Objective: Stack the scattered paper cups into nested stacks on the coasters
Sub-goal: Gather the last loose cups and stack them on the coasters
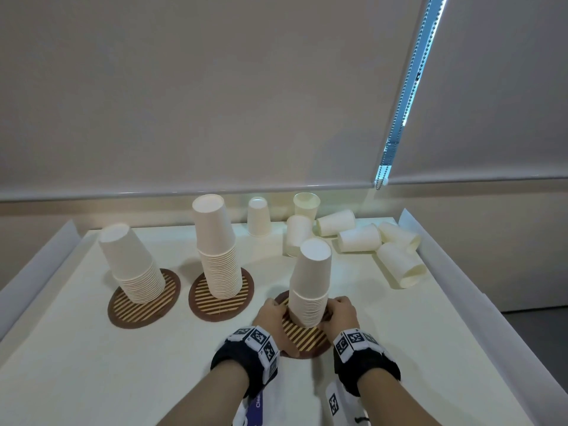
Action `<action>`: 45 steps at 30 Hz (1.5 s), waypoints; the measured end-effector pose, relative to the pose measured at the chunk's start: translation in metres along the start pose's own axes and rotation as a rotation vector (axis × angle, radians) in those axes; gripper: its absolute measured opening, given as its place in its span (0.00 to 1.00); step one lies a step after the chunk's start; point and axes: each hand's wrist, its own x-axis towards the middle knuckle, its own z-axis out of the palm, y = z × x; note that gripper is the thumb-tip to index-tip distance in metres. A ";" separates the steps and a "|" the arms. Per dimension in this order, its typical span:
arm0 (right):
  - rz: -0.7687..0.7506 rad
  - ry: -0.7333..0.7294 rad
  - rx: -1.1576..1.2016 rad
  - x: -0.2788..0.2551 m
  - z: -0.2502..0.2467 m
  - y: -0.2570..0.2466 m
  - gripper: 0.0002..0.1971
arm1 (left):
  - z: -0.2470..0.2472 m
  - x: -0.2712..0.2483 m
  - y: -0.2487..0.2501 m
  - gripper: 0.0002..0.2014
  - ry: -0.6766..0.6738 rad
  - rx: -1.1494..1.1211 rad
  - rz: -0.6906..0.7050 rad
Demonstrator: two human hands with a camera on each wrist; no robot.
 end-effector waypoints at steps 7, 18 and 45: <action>-0.030 0.018 0.000 0.025 0.002 -0.006 0.16 | -0.003 0.025 -0.001 0.44 0.066 -0.054 -0.053; 0.228 0.504 0.185 0.050 -0.045 0.022 0.15 | -0.014 0.055 0.000 0.39 0.102 -0.108 -0.121; -0.039 -0.328 0.888 0.048 -0.146 0.027 0.11 | -0.030 0.051 0.127 0.46 0.266 -1.063 -0.038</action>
